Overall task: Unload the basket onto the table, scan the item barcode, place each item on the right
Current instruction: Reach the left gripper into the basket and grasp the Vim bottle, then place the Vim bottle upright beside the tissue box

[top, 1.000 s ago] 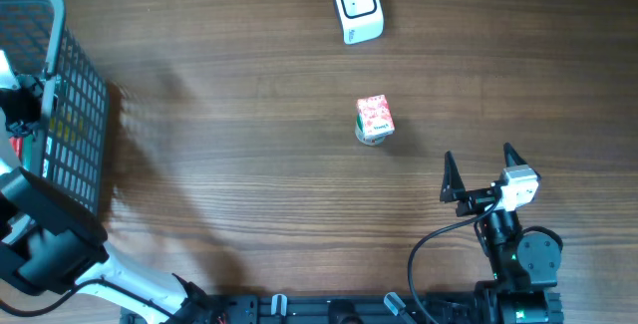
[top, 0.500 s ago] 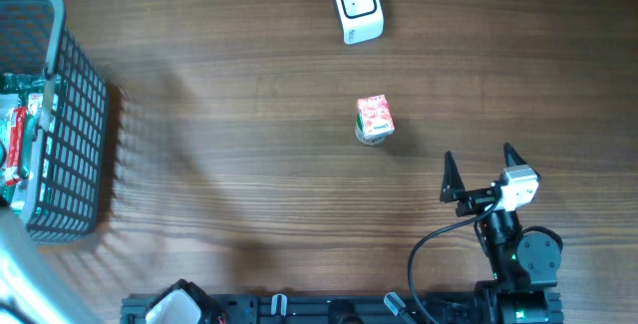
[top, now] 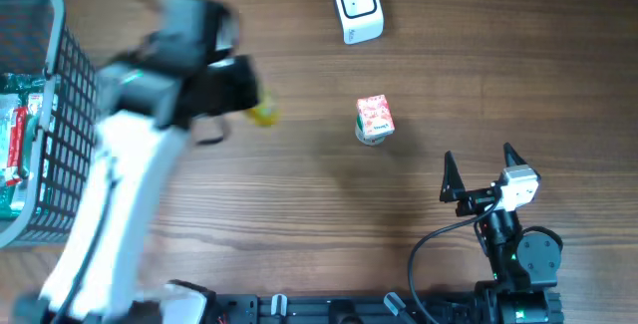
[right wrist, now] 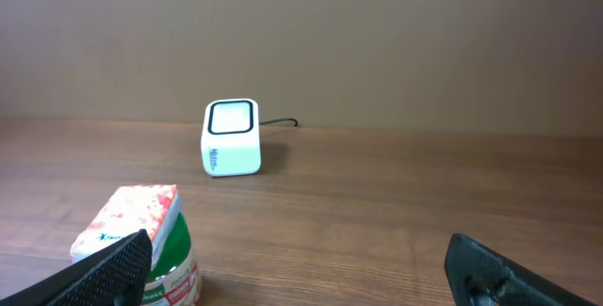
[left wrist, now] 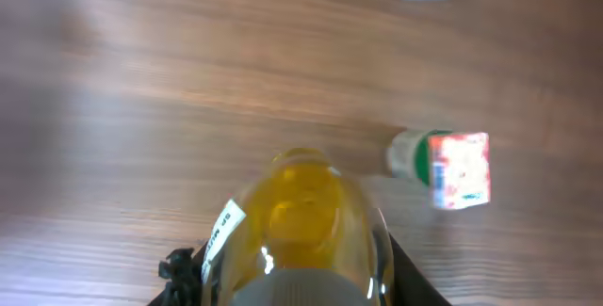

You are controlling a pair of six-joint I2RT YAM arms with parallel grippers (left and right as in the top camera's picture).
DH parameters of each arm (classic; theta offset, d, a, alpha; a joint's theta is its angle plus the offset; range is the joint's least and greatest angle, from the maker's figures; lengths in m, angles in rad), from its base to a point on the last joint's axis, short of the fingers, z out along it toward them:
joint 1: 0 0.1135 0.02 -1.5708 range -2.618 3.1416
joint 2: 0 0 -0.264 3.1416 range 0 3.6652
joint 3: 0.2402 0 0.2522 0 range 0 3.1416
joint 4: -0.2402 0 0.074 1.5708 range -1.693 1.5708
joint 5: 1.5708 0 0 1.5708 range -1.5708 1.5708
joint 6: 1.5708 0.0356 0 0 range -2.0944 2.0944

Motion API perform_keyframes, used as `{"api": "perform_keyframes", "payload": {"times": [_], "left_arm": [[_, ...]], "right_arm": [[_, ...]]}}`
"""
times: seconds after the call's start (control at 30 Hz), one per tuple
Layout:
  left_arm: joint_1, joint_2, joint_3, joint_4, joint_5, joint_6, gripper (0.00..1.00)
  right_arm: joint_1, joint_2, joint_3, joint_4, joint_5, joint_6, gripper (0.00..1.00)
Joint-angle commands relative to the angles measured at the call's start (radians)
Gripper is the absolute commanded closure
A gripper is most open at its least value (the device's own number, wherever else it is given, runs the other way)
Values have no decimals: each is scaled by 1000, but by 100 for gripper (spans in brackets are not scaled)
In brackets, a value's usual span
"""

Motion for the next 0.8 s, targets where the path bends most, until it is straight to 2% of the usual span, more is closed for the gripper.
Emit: {"api": "perform_keyframes", "payload": {"times": [0.0,0.03,0.13,0.2,0.3,0.43,0.47,0.5,0.57,0.63,0.67,0.7,0.77], "left_arm": [[-163,193,3,106,-105,-169,86],[-201,245,3,132,-174,-256,94],[-263,328,3,170,-294,-410,88],[-295,363,3,212,-348,-488,91],[-340,437,2,292,-366,-510,94],[-365,530,2,322,-428,-583,92],[-365,531,2,327,-427,-583,85],[-365,531,2,330,-426,-583,83],[-367,533,2,328,-423,-582,52],[-372,535,2,325,-422,-582,13],[-376,535,2,325,-416,-578,4],[-378,532,2,326,-416,-560,0],[-377,509,6,333,-416,-517,0]], "right_arm": [[-2,-2,-1,6,1,6,0],[-2,-2,-1,6,2,6,0],[-2,-2,-1,6,2,6,0],[-2,-2,-1,6,2,6,0],[-2,-2,-1,6,2,6,0],[-2,-2,-1,6,1,6,0],[-2,-2,-1,6,1,6,0],[-2,-2,-1,6,1,6,1],[-2,-2,-1,6,1,6,0],[-2,-2,-1,6,1,6,0],[-2,-2,-1,6,2,6,0],[-2,-2,-1,6,2,6,0],[-2,-2,-1,6,2,6,0]]}}
